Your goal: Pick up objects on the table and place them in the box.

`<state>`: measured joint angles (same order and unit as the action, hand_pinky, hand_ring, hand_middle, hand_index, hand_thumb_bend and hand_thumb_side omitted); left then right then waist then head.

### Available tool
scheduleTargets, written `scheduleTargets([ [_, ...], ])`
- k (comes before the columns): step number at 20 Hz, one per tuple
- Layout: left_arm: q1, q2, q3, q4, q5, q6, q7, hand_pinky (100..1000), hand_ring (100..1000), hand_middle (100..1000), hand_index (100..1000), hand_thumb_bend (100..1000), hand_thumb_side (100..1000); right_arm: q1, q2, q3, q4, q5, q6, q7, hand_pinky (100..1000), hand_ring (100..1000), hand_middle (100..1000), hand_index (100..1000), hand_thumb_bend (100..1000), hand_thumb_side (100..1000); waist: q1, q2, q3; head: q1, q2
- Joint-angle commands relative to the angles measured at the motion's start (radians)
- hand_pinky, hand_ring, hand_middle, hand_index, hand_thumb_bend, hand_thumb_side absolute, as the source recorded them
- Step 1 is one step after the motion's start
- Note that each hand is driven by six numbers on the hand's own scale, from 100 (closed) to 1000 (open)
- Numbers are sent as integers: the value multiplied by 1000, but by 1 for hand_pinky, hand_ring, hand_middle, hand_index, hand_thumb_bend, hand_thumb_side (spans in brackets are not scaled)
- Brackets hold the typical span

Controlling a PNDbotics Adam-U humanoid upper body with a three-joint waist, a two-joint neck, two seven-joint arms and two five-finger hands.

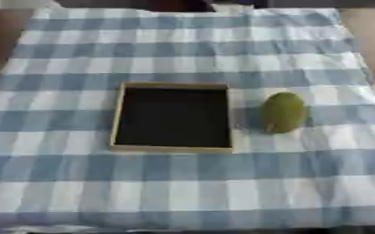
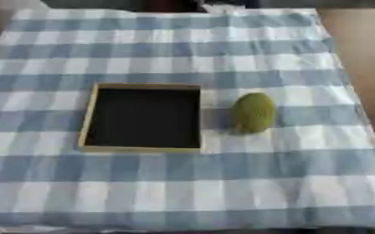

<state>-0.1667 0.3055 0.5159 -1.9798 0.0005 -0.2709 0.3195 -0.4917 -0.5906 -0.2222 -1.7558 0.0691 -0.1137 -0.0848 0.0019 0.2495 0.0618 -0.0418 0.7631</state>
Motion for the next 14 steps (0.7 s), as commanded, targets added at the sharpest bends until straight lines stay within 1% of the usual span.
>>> scheduleTargets([
  [1,-2,16,10,-20,-5,-1,2,636,512,689,818,100,499,-10,-23,-10,-7,5,0,0,782,786,687,752,202,211,-1,-20,1,2,-8],
  [7,0,17,9,-20,-5,0,2,636,512,689,818,100,498,-15,-33,2,-6,12,-4,13,783,789,693,755,223,210,-1,-24,3,2,-5],
  [9,0,18,8,-20,-5,0,1,636,512,689,818,100,499,-22,-58,22,-6,47,-19,39,784,793,704,762,245,204,-2,-25,4,2,-3],
  [11,1,19,7,-20,-5,0,0,636,512,689,818,100,499,-30,-93,57,-3,106,-54,88,787,798,716,769,262,215,-4,-26,5,0,-1],
  [12,1,20,7,-20,-5,0,-1,636,511,689,818,100,499,-35,-109,73,2,133,-74,115,790,803,717,776,410,174,-4,-26,5,0,0],
  [13,1,21,6,-20,-4,0,-2,636,512,689,818,100,499,-40,-129,92,7,158,-97,144,792,807,731,783,360,202,-5,-27,5,-1,1],
  [14,2,22,5,-20,-4,0,-3,636,512,689,818,100,501,-45,-147,110,15,180,-118,169,796,812,745,796,319,255,-6,-28,5,-1,2],
])
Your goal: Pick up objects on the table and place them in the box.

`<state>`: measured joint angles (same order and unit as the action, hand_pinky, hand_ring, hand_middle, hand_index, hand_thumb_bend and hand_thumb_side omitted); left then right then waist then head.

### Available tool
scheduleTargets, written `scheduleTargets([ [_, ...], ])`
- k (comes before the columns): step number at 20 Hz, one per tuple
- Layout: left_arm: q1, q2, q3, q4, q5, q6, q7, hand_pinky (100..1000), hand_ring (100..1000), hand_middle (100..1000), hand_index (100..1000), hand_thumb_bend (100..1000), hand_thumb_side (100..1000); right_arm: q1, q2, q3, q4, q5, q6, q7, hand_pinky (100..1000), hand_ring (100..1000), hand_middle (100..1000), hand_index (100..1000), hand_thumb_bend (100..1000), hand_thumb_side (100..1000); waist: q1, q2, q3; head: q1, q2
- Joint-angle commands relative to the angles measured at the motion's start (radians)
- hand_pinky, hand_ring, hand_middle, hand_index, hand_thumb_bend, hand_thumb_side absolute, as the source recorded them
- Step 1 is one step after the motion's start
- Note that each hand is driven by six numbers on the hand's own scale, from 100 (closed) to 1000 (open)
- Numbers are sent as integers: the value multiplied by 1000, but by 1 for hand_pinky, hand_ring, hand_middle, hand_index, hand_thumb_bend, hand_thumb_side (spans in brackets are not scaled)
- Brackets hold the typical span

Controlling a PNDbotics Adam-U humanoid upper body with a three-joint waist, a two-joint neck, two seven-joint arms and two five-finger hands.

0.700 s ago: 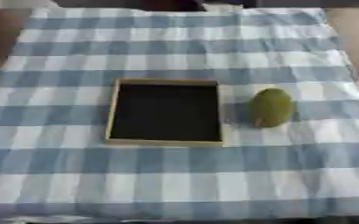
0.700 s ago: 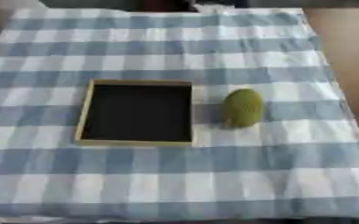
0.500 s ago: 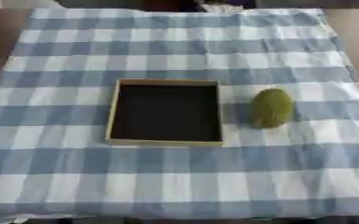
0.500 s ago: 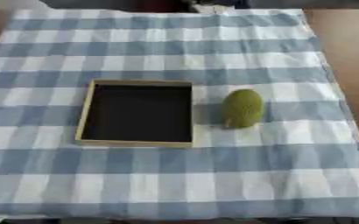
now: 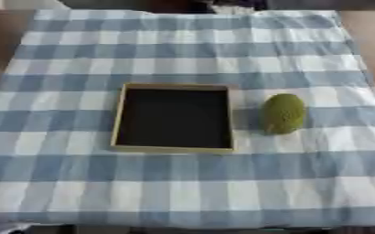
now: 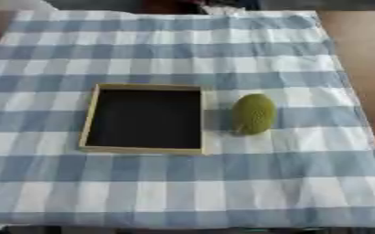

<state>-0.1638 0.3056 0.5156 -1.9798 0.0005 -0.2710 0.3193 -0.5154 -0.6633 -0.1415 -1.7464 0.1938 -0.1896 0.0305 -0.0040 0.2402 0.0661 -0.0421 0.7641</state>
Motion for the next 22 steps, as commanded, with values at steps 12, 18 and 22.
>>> scheduleTargets([
  [12,3,29,-1,-20,-4,3,-10,636,511,689,818,100,502,-64,-208,250,122,157,-333,355,837,866,822,872,451,346,-12,-27,3,-5,6],
  [18,2,28,-3,-20,-1,4,-14,636,511,689,818,100,504,-76,-199,330,175,113,-406,497,853,884,836,882,469,314,-13,-25,7,-7,5],
  [22,2,26,-5,-20,1,5,-17,636,510,689,818,100,507,-79,-182,362,208,84,-424,583,861,894,842,890,469,291,-12,-24,7,-7,5],
])
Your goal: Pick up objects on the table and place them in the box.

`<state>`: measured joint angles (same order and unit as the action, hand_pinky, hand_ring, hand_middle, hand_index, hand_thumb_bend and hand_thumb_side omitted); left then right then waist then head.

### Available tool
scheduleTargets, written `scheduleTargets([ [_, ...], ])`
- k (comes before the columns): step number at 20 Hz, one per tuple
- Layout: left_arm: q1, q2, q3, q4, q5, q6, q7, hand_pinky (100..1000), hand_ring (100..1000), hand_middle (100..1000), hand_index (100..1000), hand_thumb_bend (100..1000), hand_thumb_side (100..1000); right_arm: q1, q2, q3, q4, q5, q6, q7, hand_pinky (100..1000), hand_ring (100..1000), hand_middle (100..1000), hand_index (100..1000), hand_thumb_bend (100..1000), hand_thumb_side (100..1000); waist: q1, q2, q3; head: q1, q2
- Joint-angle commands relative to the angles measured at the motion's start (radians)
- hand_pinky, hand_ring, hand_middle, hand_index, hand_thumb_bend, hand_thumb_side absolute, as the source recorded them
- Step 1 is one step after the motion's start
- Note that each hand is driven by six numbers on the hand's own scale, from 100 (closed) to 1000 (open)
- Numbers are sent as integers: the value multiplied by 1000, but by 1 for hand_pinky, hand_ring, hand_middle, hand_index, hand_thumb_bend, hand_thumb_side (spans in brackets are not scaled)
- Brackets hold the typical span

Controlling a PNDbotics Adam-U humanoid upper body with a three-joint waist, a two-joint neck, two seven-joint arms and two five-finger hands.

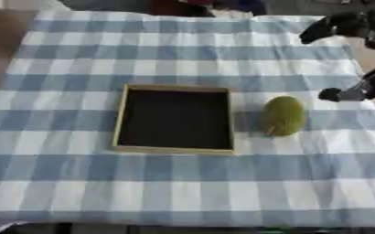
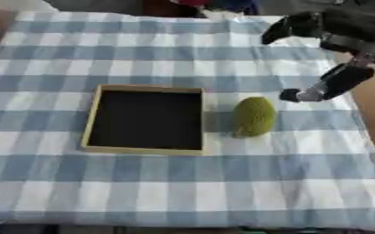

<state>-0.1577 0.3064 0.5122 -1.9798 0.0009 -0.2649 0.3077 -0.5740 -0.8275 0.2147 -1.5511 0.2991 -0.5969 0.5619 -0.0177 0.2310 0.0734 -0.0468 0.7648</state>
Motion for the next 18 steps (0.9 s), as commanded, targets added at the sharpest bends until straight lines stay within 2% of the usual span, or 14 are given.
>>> scheduleTargets([
  [1,-4,24,-2,-20,1,-1,-6,636,510,689,818,100,507,-22,-12,8,20,-23,-17,67,864,897,843,895,472,273,2,-15,0,-3,4],
  [4,-4,22,-2,-20,3,-1,-8,636,510,690,818,100,509,-31,12,22,47,-28,-13,113,865,904,843,898,473,217,4,-15,1,-6,4],
  [7,-4,20,-2,-20,4,0,-10,636,510,690,818,100,511,-42,40,35,83,-38,2,163,866,915,850,901,494,100,5,-14,3,-9,3],
  [12,-4,15,-3,-20,6,1,-12,636,510,690,819,100,513,-61,93,52,147,-36,26,247,864,917,845,904,499,100,8,-11,7,-12,3],
  [18,-4,11,-3,-20,8,1,-13,637,510,690,819,100,514,-71,131,64,200,-10,20,302,865,917,847,907,502,100,10,-9,11,-14,1],
])
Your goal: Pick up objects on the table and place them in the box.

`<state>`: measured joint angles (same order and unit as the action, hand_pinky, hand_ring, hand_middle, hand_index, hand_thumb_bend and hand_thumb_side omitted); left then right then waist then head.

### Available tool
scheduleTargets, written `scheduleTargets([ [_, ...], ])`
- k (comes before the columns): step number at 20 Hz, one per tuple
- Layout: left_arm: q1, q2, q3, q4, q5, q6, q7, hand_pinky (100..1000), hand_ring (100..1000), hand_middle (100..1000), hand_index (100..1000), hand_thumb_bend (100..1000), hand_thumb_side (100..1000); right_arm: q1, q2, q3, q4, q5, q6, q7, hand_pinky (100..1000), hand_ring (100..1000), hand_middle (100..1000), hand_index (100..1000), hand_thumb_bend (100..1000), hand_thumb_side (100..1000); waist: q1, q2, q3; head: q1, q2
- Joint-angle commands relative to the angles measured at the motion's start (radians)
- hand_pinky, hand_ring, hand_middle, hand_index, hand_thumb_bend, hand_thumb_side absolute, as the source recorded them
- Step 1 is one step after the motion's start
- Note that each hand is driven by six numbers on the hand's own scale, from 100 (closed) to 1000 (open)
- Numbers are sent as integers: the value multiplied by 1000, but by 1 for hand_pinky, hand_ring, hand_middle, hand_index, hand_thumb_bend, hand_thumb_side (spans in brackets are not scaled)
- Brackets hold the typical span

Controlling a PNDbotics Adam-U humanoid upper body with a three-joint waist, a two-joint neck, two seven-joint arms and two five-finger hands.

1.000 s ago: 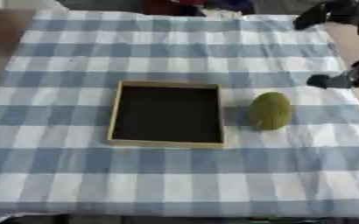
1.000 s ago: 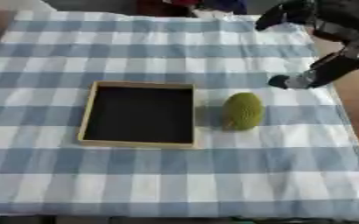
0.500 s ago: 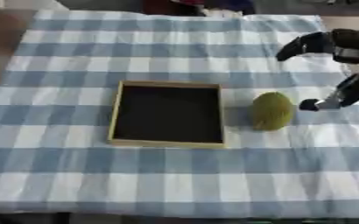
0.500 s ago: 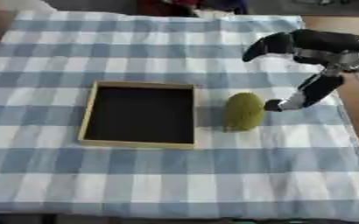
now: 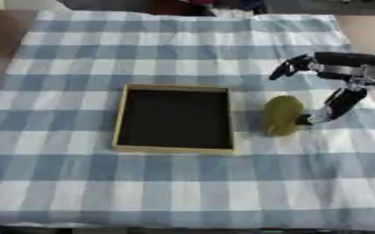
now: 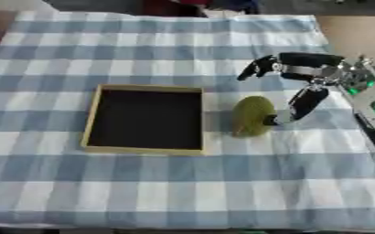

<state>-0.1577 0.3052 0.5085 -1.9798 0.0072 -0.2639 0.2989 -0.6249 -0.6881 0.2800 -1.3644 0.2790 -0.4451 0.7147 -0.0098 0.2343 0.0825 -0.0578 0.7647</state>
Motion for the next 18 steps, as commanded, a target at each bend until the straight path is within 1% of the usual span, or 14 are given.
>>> scheduleTargets([
  [1,-4,12,1,-20,2,0,-5,637,510,690,819,100,514,-21,-5,1,20,11,-135,158,864,917,846,906,503,100,2,-12,2,-3,1],
  [4,-5,11,1,-20,3,-1,-6,637,510,691,819,100,514,-25,7,8,42,13,-141,183,863,916,843,904,496,100,3,-11,2,-4,0],
  [8,-6,9,1,-20,4,-1,-7,637,510,691,819,100,516,-26,16,20,70,27,-147,192,861,913,823,900,484,100,3,-9,5,-4,1],
  [11,-6,9,1,-20,4,-1,-7,637,510,691,819,100,516,-26,18,22,88,44,-152,192,853,898,794,888,471,100,3,-9,5,-4,1],
  [13,-6,9,2,-20,4,-1,-7,637,510,691,819,100,516,-26,19,18,94,47,-155,192,841,877,744,856,448,100,3,-9,5,-2,1],
  [14,-6,9,2,-20,4,-1,-7,637,510,691,819,100,516,-26,19,15,95,43,-156,188,827,852,692,814,419,100,3,-9,5,-2,2],
  [15,-7,9,2,-20,4,-1,-7,637,510,691,819,100,516,-26,19,12,96,36,-155,182,825,850,688,810,416,100,2,-9,5,-2,2],
  [16,-7,9,1,-20,4,-1,-7,637,510,691,819,100,516,-26,19,11,97,30,-152,175,810,827,637,759,332,100,2,-9,5,-2,2],
  [17,-7,9,1,-20,4,-1,-7,637,510,691,819,100,516,-25,20,11,99,21,-147,168,803,816,617,743,301,100,2,-9,5,-2,2],
  [18,-8,9,1,-20,4,-2,-7,637,510,691,819,100,516,-24,20,12,101,10,-143,162,788,793,582,705,237,100,2,-9,6,-1,2],
])
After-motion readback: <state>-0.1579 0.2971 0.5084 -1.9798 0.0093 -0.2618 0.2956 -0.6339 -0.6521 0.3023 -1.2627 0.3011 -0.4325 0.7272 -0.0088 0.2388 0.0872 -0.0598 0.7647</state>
